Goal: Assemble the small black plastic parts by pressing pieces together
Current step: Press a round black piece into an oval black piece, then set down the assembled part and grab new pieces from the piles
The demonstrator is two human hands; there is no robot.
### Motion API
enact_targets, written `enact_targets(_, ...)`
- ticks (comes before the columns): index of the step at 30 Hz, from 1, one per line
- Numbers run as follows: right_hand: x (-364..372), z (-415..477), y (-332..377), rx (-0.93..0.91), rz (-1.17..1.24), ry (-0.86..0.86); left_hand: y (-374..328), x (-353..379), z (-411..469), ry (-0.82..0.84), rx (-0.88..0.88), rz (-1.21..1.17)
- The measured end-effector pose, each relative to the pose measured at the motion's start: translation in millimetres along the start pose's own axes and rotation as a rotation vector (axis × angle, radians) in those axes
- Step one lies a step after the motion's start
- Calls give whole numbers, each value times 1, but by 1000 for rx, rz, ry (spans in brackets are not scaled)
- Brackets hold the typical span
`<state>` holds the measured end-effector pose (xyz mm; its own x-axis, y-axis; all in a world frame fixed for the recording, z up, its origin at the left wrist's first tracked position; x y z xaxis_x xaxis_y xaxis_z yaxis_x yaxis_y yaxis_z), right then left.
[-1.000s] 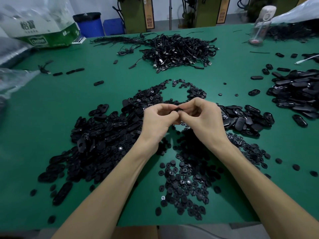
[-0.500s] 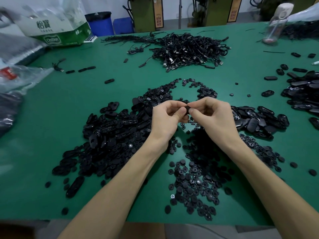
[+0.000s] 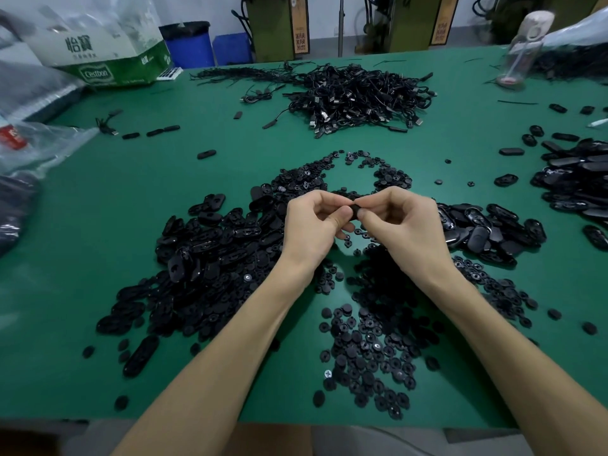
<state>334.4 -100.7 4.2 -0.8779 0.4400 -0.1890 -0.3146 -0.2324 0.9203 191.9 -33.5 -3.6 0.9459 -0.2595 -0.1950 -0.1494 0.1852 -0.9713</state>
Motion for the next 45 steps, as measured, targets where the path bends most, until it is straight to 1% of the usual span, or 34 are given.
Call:
enact_targets(4, -5, 1, 1, -5, 2, -43, -5, 1, 0, 4, 51, -26)
enact_targets(6, -10, 3, 1, -11, -74, -99, -8, 2, 0, 15, 85, 46)
enact_targets(7, -13, 4, 1, -17, -129, -142, -9, 1, 0, 11, 106, 156)
enact_targets(9, -23, 6, 2, -26, -237, -244, -11, -5, 1, -38, 137, 491)
enact_targets(12, -35, 7, 3, -26, -447, -325, -12, -30, 7, -197, 107, 979)
enact_targets(14, -38, 8, 0, -1, -589, -318, -13, -51, 11, -269, 38, 1171)
enact_targets(15, -39, 8, -1, 12, -650, -312, -13, -59, 12, -272, -19, 1239)
enact_targets(18, -44, 8, -5, 27, -835, -301, -5, -73, 14, -161, -219, 1373)
enact_targets(19, -45, 8, -6, 40, -890, -287, -1, -74, 14, -122, -262, 1392)
enact_targets(21, -45, 9, -9, 67, -959, -259, 2, -75, 15, -86, -292, 1411)
enact_targets(23, -42, 10, -9, 56, -977, -249, 1, -72, 16, -75, -269, 1411)
enact_targets(25, -35, 9, -7, 1, -943, -206, 0, -71, 18, -68, -247, 1404)
enact_targets(29, -8, 5, -9, -88, -889, 45, 1, -75, 23, -28, -230, 1321)
enact_targets(31, 0, 4, -12, -103, -918, 116, 0, -82, 25, -11, -218, 1296)
enact_targets(33, 2, 5, -14, -100, -925, 131, -3, -90, 28, 54, -220, 1304)
enact_targets(35, 2, 6, -15, -86, -913, 130, -3, -93, 28, 160, -266, 1310)
enact_targets(37, 2, 6, -15, -78, -902, 126, -4, -93, 26, 211, -302, 1309)
enact_targets(41, 1, 6, -15, -71, -841, 98, -10, -90, 27, 176, -273, 1333)
enact_targets(45, 0, 5, -16, -69, -805, 82, -17, -93, 28, 54, -212, 1292)
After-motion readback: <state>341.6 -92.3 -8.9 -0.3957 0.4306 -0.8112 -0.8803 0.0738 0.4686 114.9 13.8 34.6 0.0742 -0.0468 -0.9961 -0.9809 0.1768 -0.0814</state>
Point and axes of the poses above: each hand's wrist, its own z-axis towards the middle knuckle, its own x-axis out of the palm, y = z × x, the point moved 5 cm from there along z, towards the middle knuckle, and after that the axes turned 4 degrees about z, right-handed, at the moved point
